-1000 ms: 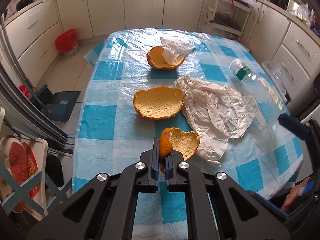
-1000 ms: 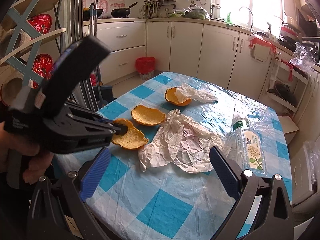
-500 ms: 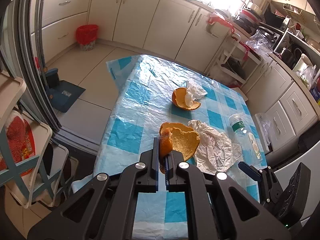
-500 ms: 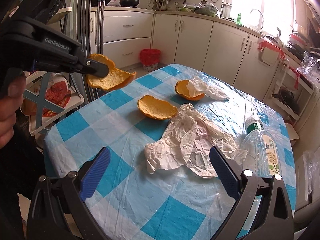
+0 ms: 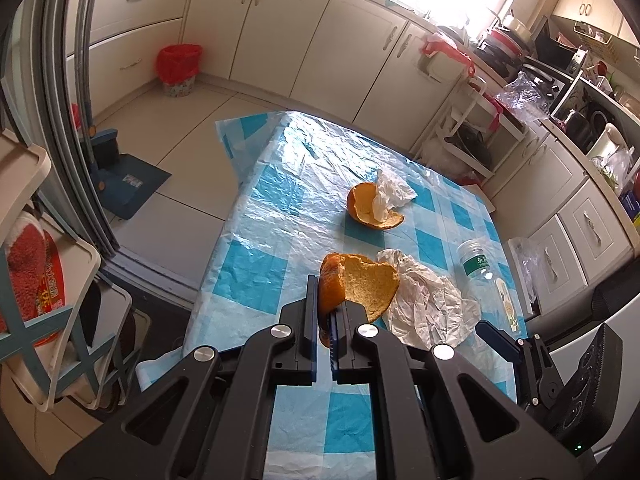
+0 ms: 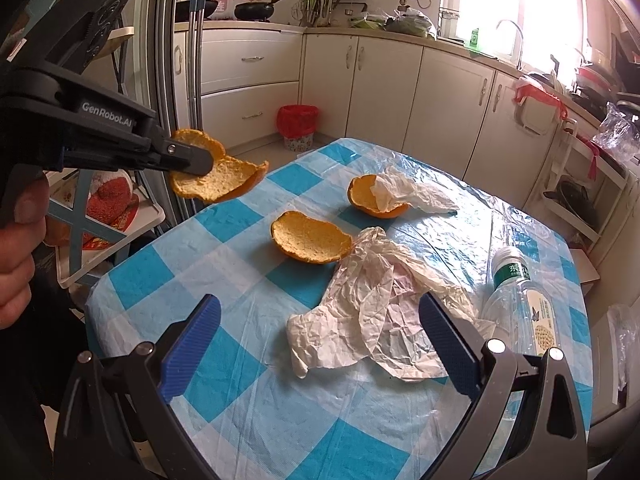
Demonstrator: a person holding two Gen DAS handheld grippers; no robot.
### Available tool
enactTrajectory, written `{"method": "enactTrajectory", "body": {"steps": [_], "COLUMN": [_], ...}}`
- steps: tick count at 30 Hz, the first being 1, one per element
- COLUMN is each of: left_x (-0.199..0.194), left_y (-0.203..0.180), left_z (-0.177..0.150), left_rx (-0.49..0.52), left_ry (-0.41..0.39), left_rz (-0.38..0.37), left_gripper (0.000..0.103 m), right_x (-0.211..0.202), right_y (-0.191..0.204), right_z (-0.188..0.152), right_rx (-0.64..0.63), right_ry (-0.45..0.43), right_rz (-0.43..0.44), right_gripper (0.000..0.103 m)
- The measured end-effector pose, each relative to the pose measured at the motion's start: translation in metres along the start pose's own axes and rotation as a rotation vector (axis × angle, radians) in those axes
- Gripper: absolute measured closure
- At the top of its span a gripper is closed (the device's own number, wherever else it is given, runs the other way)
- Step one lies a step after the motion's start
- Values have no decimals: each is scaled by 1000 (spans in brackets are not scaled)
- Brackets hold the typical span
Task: Collect trash
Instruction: 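Lift the orange peel half off the table with the left tool, then close the right tool on the crumpled white paper while the left holds the orange peel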
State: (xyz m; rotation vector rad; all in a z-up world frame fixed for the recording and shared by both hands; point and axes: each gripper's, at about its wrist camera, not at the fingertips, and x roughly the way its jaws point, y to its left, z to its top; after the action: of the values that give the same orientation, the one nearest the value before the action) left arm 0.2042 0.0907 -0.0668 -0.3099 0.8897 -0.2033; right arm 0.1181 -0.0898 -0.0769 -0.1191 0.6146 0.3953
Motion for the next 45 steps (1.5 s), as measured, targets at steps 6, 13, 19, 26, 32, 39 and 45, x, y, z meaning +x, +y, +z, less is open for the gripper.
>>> {"method": "enactTrajectory", "body": {"steps": [6, 13, 19, 26, 32, 39, 45], "left_x": [1, 0, 1, 1, 2, 1, -3], "left_y": [0, 0, 0, -1, -2, 2, 12], "left_z": [1, 1, 1, 1, 1, 2, 4], "left_rx": [-1, -1, -2, 0, -6, -19, -52], "left_ry": [-1, 0, 0, 0, 0, -9, -21], "left_rz": [-3, -5, -5, -4, -5, -5, -6], "left_gripper": [99, 99, 99, 99, 99, 99, 99], "right_x": [2, 3, 5, 5, 5, 6, 5], "right_y": [-5, -6, -8, -9, -9, -10, -16], "right_z": [1, 1, 1, 2, 2, 2, 0], "right_rx": [25, 26, 31, 33, 34, 33, 45], "right_ry": [4, 6, 4, 3, 4, 5, 5], "right_rz": [-2, -3, -5, -5, -5, -7, -13], "right_gripper": [8, 8, 8, 8, 8, 8, 8]}}
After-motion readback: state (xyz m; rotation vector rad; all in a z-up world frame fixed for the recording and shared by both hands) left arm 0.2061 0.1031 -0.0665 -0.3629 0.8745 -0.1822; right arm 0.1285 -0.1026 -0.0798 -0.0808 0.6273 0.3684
